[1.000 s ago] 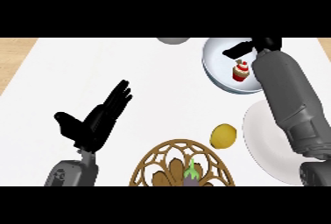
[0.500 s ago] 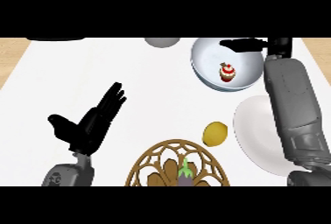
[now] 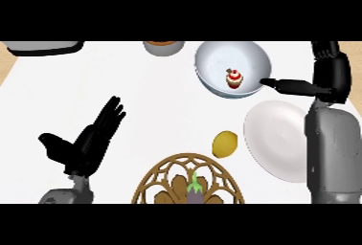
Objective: Pick the cupcake from the plate and place it in the bowl
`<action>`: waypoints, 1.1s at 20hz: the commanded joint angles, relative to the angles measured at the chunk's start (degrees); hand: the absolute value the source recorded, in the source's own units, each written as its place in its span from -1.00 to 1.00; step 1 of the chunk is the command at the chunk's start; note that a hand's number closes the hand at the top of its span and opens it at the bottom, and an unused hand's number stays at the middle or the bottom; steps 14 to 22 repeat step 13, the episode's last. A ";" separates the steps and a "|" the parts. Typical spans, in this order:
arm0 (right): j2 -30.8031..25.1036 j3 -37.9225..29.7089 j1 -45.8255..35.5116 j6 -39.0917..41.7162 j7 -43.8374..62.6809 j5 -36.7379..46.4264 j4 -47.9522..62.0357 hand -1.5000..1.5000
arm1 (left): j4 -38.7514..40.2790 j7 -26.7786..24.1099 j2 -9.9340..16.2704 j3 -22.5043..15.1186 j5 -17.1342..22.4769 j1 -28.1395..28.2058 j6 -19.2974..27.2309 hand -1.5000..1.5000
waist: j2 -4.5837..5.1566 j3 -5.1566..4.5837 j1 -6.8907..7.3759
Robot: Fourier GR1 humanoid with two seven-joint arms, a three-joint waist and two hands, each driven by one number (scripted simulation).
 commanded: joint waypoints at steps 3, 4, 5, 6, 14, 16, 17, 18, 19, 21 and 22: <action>2.63 1.48 19.15 10.93 -3.33 -5.43 -19.39 1.00 | -1.02 0.51 1.08 1.84 0.49 1.37 0.59 0.00 | -0.49 -0.05 -2.35; 3.40 1.76 23.79 12.17 -5.21 -5.46 -20.61 1.00 | -1.47 0.13 -0.84 -0.02 -1.17 1.94 2.28 0.00 | -0.56 0.00 -3.05; 3.42 2.15 27.65 14.11 -6.02 -6.08 -24.04 1.00 | -0.90 0.35 0.21 1.07 -0.29 0.90 1.35 0.00 | -0.18 -0.05 -2.79; 3.44 2.45 31.63 15.75 -6.48 -6.95 -26.62 1.00 | -1.31 1.21 -0.41 0.75 0.31 0.50 1.39 0.00 | -0.06 -0.04 -2.62; 3.50 6.06 62.84 27.12 -18.20 -9.93 -35.49 1.00 | -3.37 0.02 -0.14 -0.14 -0.63 2.83 1.13 0.00 | 0.40 0.05 -2.01; 3.50 6.06 62.84 27.12 -18.20 -9.93 -35.49 1.00 | -3.37 0.02 -0.14 -0.14 -0.63 2.83 1.13 0.00 | 0.40 0.05 -2.01; 3.50 6.06 62.84 27.12 -18.20 -9.93 -35.49 1.00 | -3.37 0.02 -0.14 -0.14 -0.63 2.83 1.13 0.00 | 0.40 0.05 -2.01; 3.50 6.06 62.84 27.12 -18.20 -9.93 -35.49 1.00 | -3.37 0.02 -0.14 -0.14 -0.63 2.83 1.13 0.00 | 0.40 0.05 -2.01; 3.50 6.06 62.84 27.12 -18.20 -9.93 -35.49 1.00 | -3.37 0.02 -0.14 -0.14 -0.63 2.83 1.13 0.00 | 0.40 0.05 -2.01; 3.50 6.06 62.84 27.12 -18.20 -9.93 -35.49 1.00 | -3.37 0.02 -0.14 -0.14 -0.63 2.83 1.13 0.00 | 0.40 0.05 -2.01; 3.50 6.06 62.84 27.12 -18.20 -9.93 -35.49 1.00 | -3.37 0.02 -0.14 -0.14 -0.63 2.83 1.13 0.00 | 0.40 0.05 -2.01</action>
